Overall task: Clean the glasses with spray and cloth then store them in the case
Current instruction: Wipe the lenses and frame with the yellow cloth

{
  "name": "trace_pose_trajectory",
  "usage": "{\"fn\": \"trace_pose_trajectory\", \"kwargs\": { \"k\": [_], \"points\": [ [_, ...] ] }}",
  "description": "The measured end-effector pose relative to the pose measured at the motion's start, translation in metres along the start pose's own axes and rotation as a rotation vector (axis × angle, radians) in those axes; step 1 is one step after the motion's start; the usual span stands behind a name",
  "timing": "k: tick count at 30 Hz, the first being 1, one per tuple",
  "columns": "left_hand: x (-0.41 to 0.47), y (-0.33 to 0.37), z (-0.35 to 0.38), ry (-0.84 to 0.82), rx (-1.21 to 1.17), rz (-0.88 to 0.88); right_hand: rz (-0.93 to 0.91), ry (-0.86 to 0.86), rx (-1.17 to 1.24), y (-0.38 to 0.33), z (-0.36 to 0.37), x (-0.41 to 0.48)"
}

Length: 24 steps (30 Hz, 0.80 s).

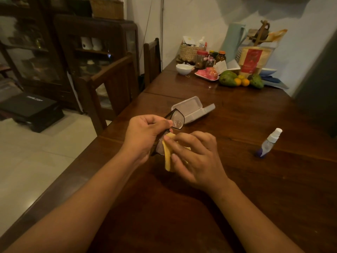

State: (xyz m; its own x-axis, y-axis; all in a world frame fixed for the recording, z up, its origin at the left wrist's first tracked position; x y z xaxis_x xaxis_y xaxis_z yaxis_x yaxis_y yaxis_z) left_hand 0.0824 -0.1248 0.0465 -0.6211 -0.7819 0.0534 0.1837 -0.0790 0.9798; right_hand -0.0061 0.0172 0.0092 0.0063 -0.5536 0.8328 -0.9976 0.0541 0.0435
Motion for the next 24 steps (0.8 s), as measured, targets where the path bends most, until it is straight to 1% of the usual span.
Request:
{"fn": "trace_pose_trajectory", "kwargs": {
  "k": [3, 6, 10, 12, 16, 18, 22, 24],
  "points": [
    [-0.001, 0.003, 0.0, 0.016, 0.01, -0.003, -0.062, -0.082, 0.049, -0.008, 0.001, 0.001],
    [-0.001, 0.004, -0.002, 0.009, 0.013, -0.006, -0.108, -0.081, 0.105, -0.002, -0.003, -0.002],
    [-0.002, 0.003, 0.0, 0.012, 0.001, -0.007, 0.012, -0.047, 0.046, 0.004, -0.004, -0.001],
    [-0.003, 0.003, 0.0, 0.01, -0.005, -0.006, 0.033, -0.057, 0.06, -0.003, 0.0, 0.002],
    [-0.002, 0.006, -0.002, 0.043, 0.005, -0.004, -0.099, -0.088, 0.158, -0.009, -0.001, 0.002],
    [-0.002, 0.006, -0.003, 0.041, 0.005, -0.002, -0.143, -0.074, 0.142, -0.003, -0.004, -0.001],
    [-0.003, 0.006, -0.001, 0.013, 0.011, -0.012, -0.048, -0.012, 0.046, 0.003, -0.002, -0.003],
    [-0.003, 0.006, 0.001, 0.018, -0.003, -0.018, -0.028, -0.022, 0.058, -0.001, 0.001, -0.001]
  ]
}}
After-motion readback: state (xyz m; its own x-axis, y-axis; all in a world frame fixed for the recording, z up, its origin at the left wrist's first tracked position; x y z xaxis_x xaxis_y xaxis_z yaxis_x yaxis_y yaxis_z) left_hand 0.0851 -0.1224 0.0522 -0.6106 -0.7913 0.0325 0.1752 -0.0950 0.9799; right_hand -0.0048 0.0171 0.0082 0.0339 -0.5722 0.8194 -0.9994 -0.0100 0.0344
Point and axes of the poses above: each hand's wrist, its own x-axis towards the middle knuckle, its own z-axis out of the palm, y = z × x, the point moved 2 cm from there along x, towards the middle knuckle, and after that the axes turned 5 degrees about y, right-handed, at the moved point
